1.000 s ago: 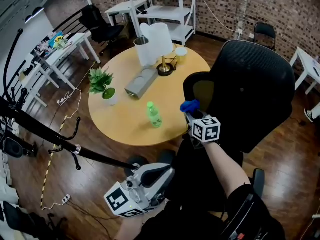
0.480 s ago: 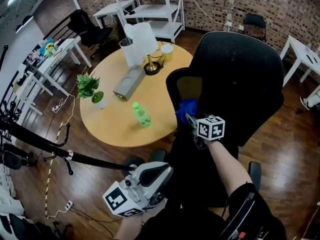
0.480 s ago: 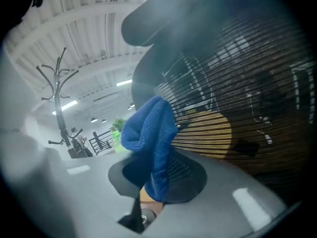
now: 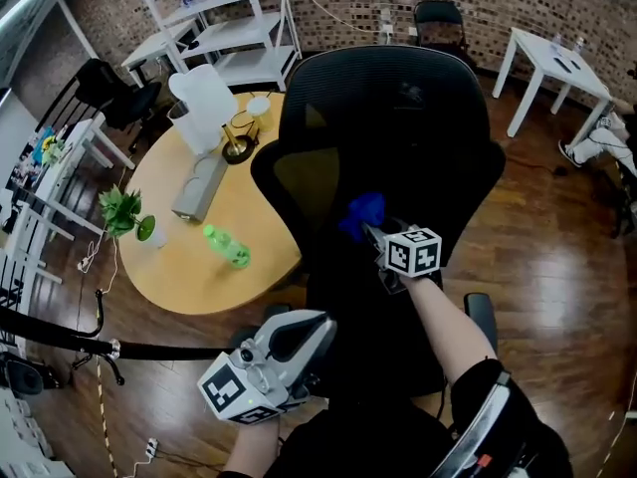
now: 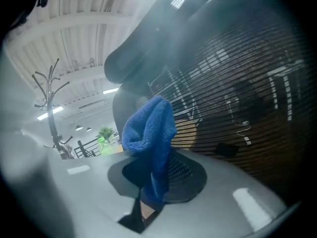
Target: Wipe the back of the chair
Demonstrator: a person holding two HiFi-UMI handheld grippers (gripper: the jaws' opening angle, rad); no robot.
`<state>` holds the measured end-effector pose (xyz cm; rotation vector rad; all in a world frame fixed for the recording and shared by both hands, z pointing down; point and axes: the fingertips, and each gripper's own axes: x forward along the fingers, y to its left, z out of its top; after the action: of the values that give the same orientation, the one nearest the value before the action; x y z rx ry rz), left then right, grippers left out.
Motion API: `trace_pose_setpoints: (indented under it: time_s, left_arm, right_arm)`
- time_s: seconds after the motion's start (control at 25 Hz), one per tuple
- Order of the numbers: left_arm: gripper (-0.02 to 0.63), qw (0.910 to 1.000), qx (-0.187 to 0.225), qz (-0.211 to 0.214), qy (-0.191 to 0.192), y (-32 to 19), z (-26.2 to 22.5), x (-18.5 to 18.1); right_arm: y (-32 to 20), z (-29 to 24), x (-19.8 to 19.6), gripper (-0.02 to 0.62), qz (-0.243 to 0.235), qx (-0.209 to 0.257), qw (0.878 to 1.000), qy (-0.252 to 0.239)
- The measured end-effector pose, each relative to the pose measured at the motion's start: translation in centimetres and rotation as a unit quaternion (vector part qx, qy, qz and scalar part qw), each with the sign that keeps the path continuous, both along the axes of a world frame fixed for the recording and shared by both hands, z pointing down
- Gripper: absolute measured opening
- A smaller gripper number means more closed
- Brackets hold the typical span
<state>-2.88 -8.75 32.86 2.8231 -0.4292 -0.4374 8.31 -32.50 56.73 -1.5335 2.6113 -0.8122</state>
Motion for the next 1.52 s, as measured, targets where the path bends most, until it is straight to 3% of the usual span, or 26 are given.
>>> trace_pose_setpoints:
  time_s: [0.52, 0.92, 1.12, 1.28, 1.36, 1.52]
  left_arm:
    - [-0.003, 0.9959, 0.005, 0.090, 0.001, 0.4, -0.2, 7.2]
    - [-0.003, 0.9921, -0.007, 0.126, 0.003, 0.8, 0.2, 9.9]
    - [-0.003, 0.9902, -0.017, 0.138, 0.011, 1.0, 0.7, 10.4]
    - [-0.003, 0.9899, -0.024, 0.138, 0.016, 1.0, 0.9, 9.7]
    - [-0.003, 0.9906, -0.029, 0.133, 0.019, 0.8, 1.1, 8.7]
    - [-0.003, 0.9927, -0.032, 0.114, 0.018, 0.2, 1.6, 6.6]
  right_arm:
    - [3.7, 0.6, 13.9, 0.058, 0.114, -0.005, 0.993, 0.013]
    - [6.8, 1.2, 21.8, 0.058, 0.187, -0.022, 0.981, 0.036]
    - [9.0, 1.3, 26.1, 0.057, 0.248, -0.040, 0.966, 0.056]
    - [11.5, 0.9, 30.3, 0.057, 0.354, -0.049, 0.933, 0.050]
    - [12.1, 0.9, 30.5, 0.057, 0.382, -0.050, 0.921, 0.060]
    - [10.2, 3.3, 26.0, 0.057, 0.336, -0.084, 0.934, 0.083]
